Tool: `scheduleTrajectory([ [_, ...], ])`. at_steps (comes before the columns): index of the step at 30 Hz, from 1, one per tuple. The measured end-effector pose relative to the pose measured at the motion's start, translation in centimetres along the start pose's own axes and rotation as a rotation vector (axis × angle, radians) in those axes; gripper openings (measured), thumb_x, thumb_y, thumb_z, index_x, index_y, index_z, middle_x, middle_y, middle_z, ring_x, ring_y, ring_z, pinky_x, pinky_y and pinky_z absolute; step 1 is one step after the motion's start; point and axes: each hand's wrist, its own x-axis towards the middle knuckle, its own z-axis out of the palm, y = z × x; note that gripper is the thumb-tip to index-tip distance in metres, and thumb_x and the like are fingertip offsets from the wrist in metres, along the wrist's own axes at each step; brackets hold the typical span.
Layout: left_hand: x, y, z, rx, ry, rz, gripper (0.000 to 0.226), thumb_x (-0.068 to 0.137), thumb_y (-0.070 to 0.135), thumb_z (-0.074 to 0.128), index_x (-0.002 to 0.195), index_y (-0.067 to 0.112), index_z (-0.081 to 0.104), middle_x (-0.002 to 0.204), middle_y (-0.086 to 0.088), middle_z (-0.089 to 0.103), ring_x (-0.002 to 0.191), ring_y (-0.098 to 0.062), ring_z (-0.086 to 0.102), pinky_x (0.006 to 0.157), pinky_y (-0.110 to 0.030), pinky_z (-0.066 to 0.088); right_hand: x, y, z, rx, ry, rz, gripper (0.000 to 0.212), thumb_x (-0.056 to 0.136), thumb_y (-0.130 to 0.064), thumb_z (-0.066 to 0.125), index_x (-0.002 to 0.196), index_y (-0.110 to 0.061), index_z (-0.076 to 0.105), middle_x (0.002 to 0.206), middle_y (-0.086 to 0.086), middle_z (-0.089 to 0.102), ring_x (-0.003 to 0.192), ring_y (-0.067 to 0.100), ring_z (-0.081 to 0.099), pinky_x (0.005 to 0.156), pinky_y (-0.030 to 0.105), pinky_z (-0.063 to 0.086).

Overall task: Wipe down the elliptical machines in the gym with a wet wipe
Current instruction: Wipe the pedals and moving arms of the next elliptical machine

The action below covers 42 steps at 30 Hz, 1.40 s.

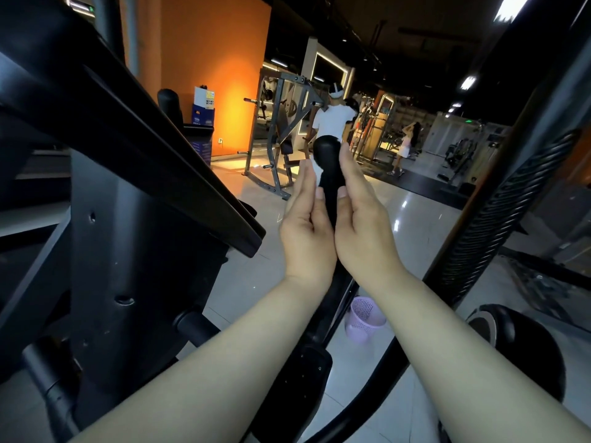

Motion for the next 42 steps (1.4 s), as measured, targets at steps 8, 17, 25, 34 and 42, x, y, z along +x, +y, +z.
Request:
scheduleTrajectory([
  [8, -4.7, -2.5, -0.8, 0.063, -0.1, 0.013, 0.061, 0.1, -0.01, 0.052, 0.152, 0.018, 0.035, 0.161, 0.006, 0.03, 0.149, 0.004, 0.025, 0.124, -0.031, 0.025, -0.4, 0.1, 0.6, 0.016, -0.003, 0.028, 0.063, 0.107, -0.003, 0.034, 0.162, -0.029, 0.016, 0.168, -0.012, 0.016, 0.148, -0.012, 0.011, 0.115, 0.005, 0.015],
  [17, -3.7, -3.0, -1.3, 0.189, -0.075, 0.017, 0.045, 0.104, 0.006, 0.051, 0.149, 0.009, 0.051, 0.155, -0.009, 0.048, 0.145, -0.008, 0.041, 0.121, -0.034, 0.036, -1.4, 0.8, 1.3, 0.092, 0.037, 0.107, 0.058, 0.11, -0.012, 0.034, 0.158, -0.041, 0.019, 0.165, -0.014, 0.025, 0.15, -0.004, 0.021, 0.122, 0.024, 0.023],
  [25, -5.1, -2.5, -2.0, 0.28, -0.042, -0.105, 0.043, 0.104, 0.026, 0.049, 0.144, 0.012, 0.057, 0.113, -0.002, 0.074, 0.098, -0.004, 0.069, 0.088, -0.027, 0.055, -1.9, 0.8, 1.4, 0.099, 0.062, 0.143, 0.064, 0.109, -0.01, 0.033, 0.153, -0.055, 0.019, 0.162, -0.014, 0.033, 0.145, 0.008, 0.038, 0.119, 0.04, 0.036],
  [34, -6.1, -3.3, -2.5, 0.391, -0.097, 0.034, 0.035, 0.1, 0.006, 0.058, 0.134, 0.003, 0.063, 0.134, -0.011, 0.066, 0.123, -0.02, 0.065, 0.105, -0.028, 0.049, -3.4, 2.1, 1.7, 0.136, 0.062, 0.24, 0.063, 0.109, -0.013, 0.034, 0.151, -0.058, 0.021, 0.135, -0.014, 0.057, 0.11, -0.005, 0.055, 0.099, 0.013, 0.041],
  [42, -4.1, -2.8, -2.8, 0.307, -0.177, -0.281, 0.03, 0.104, 0.015, 0.054, 0.129, 0.007, 0.069, 0.117, -0.014, 0.074, 0.114, -0.025, 0.069, 0.097, -0.031, 0.056, -3.7, 2.6, 1.9, 0.134, 0.047, 0.259, 0.068, 0.108, -0.012, 0.038, 0.15, -0.062, 0.019, 0.121, 0.002, 0.063, 0.092, 0.004, 0.061, 0.084, 0.017, 0.048],
])
